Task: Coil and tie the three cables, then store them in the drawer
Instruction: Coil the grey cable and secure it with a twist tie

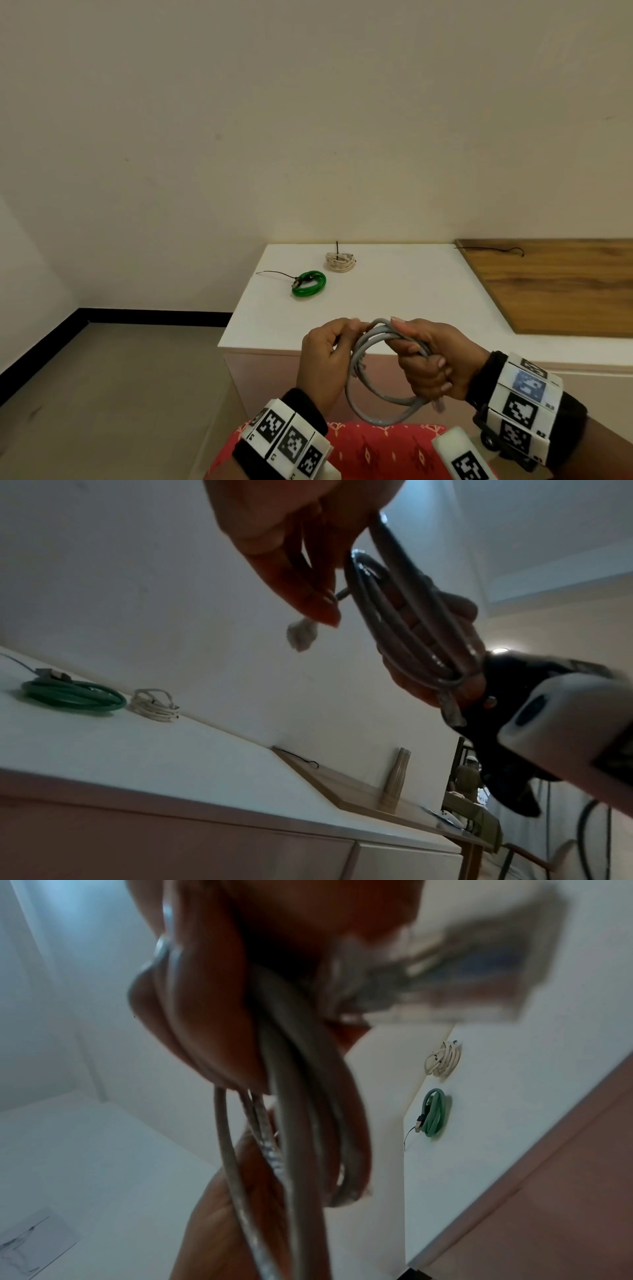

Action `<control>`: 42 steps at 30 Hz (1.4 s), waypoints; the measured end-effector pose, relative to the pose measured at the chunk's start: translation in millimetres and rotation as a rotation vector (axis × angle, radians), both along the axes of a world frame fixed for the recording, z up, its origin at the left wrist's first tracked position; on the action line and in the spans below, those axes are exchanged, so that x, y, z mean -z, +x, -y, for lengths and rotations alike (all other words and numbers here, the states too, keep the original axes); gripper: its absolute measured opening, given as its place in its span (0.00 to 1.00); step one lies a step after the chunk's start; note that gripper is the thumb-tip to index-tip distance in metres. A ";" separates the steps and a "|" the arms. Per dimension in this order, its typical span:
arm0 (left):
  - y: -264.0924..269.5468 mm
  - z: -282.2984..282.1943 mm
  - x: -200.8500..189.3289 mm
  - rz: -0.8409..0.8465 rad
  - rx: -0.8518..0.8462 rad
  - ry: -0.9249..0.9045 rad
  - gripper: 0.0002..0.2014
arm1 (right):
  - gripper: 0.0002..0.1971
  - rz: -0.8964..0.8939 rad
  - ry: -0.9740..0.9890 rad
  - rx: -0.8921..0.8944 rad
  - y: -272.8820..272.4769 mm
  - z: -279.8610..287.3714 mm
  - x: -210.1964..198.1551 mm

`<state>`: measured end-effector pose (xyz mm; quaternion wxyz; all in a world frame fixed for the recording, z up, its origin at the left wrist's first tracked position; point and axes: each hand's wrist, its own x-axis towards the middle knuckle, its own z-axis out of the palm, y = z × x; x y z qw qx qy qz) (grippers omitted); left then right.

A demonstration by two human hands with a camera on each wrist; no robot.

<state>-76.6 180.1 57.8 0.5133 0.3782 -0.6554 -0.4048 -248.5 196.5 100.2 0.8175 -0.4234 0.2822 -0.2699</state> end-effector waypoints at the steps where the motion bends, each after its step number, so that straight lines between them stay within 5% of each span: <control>1: -0.5 -3.5 -2.3 -0.039 0.044 0.059 0.17 | 0.22 0.000 0.002 0.007 -1.6 0.7 -0.3; 10: -3.8 -9.2 -5.3 -0.064 0.161 0.171 0.04 | 0.22 -0.038 -0.011 0.029 -5.1 1.7 0.5; 29: -12.3 -11.8 -13.6 -0.173 0.114 0.486 0.19 | 0.24 -0.281 -0.195 0.480 19.5 -3.4 3.7; 42: -20.0 -4.6 -21.4 -0.383 0.040 0.670 0.24 | 0.24 -0.205 -0.061 0.605 30.6 -3.5 10.8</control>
